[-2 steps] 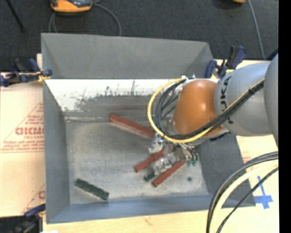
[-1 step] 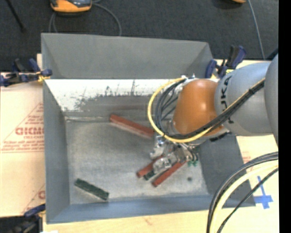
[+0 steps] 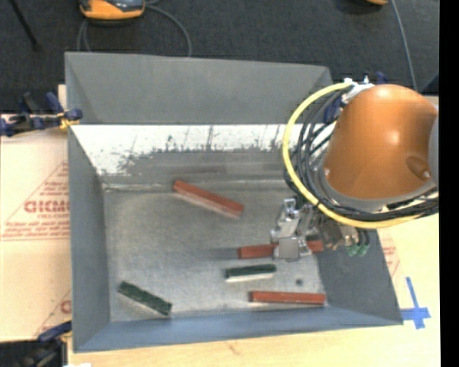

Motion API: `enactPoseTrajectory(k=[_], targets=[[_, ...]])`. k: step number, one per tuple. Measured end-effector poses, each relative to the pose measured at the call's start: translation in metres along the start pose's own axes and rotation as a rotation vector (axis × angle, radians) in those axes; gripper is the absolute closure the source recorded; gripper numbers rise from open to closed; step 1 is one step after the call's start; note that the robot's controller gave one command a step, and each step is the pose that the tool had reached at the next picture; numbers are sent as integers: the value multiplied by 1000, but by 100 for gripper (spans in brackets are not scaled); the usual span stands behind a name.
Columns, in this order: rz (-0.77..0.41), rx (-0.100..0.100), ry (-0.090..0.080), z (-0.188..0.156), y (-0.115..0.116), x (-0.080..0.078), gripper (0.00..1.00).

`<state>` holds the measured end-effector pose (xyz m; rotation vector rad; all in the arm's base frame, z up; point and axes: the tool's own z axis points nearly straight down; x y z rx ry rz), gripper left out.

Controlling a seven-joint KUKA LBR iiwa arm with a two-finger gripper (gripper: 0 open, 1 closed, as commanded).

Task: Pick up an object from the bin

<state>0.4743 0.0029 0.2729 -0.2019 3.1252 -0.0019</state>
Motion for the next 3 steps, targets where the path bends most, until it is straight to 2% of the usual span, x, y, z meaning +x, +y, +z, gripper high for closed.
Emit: enactPoseTrajectory(k=[1, 3], targets=[[1, -1, 7, 4, 0, 0, 100], [2, -2, 7, 4, 1, 0, 100]])
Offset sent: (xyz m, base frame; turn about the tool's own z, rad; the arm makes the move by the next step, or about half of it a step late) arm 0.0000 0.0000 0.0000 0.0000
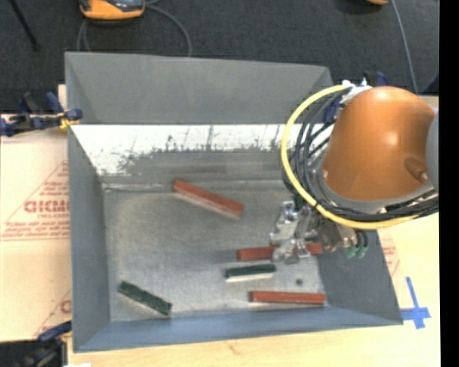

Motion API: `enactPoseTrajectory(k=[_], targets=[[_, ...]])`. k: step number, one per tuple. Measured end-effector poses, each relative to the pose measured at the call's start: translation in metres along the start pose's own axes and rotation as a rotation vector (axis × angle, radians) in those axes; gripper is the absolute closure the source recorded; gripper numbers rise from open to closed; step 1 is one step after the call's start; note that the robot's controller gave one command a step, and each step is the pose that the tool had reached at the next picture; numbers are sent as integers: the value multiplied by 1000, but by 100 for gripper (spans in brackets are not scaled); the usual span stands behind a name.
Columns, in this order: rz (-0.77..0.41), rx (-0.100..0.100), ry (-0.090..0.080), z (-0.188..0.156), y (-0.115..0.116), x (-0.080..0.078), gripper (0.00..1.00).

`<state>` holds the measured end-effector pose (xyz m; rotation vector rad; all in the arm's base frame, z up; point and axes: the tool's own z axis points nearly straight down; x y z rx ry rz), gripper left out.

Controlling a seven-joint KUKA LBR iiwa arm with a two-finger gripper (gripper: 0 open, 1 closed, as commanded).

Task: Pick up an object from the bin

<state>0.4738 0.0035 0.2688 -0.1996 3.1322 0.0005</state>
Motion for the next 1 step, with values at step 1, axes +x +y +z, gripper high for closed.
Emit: enactPoseTrajectory(k=[1], targets=[[1, 0, 0, 0, 0, 0, 100]])
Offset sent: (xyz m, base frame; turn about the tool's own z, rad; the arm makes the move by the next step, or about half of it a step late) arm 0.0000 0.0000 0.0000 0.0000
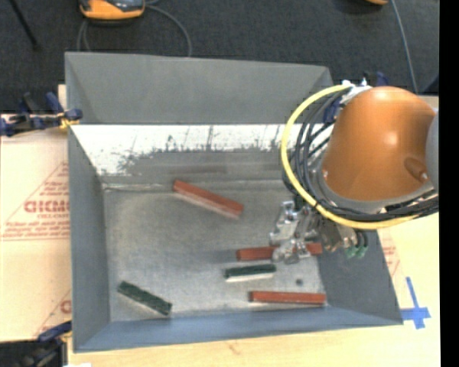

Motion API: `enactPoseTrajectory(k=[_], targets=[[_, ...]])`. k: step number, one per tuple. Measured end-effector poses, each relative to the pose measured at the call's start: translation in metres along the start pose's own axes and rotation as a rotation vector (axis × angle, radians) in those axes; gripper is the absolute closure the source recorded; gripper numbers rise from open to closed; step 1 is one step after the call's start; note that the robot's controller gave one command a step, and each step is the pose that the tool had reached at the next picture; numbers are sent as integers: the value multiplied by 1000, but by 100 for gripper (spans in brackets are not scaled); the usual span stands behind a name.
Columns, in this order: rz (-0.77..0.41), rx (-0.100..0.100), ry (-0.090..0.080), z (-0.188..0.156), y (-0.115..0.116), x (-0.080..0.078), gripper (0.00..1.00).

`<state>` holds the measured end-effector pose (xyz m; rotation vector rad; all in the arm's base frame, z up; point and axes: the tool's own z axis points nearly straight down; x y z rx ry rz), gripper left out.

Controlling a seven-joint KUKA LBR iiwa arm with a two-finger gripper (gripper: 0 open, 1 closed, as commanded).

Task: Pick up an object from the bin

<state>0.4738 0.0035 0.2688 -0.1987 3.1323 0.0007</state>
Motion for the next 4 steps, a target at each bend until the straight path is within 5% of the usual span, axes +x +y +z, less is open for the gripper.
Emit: enactPoseTrajectory(k=[1, 2, 3, 4], targets=[[0, 0, 0, 0, 0, 0, 0], [0, 0, 0, 0, 0, 0, 0], [-19, 1, -9, 56, -9, -16, 0], [-143, 1, 0, 100, -7, -16, 0]])
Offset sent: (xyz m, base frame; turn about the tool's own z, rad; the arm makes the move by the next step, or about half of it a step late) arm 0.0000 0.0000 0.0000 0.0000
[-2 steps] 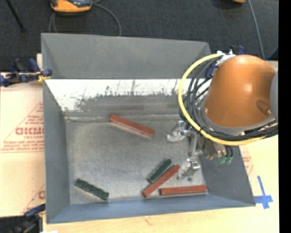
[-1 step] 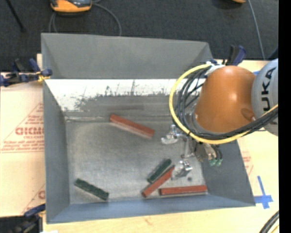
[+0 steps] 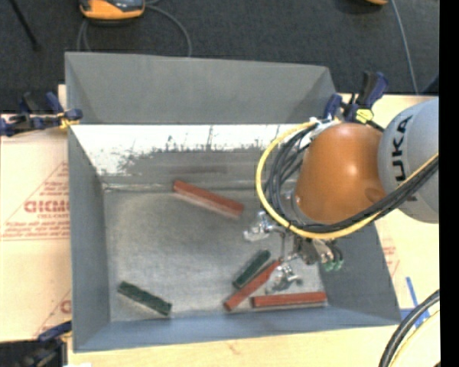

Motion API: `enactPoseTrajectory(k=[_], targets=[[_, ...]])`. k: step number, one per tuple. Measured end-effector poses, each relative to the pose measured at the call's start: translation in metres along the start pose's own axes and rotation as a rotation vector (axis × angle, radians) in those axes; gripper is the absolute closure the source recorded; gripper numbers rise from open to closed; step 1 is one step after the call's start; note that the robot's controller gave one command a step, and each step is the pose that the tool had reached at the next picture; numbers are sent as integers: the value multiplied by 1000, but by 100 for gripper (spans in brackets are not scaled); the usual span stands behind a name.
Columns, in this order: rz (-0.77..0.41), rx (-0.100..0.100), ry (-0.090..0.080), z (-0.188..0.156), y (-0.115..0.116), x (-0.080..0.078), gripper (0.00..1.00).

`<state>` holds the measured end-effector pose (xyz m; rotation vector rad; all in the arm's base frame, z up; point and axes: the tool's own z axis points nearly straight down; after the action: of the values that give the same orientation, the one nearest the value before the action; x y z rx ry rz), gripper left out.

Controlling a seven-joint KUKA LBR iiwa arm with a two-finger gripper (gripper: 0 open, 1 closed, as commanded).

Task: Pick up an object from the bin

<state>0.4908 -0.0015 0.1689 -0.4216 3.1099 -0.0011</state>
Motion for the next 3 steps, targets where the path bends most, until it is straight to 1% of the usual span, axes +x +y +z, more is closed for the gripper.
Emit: enactPoseTrajectory(k=[1, 2, 3], targets=[[194, -6, 16, 85, -26, -35, 100], [194, -6, 16, 85, -26, -35, 100], [220, -36, 12, 86, -58, -33, 100]])
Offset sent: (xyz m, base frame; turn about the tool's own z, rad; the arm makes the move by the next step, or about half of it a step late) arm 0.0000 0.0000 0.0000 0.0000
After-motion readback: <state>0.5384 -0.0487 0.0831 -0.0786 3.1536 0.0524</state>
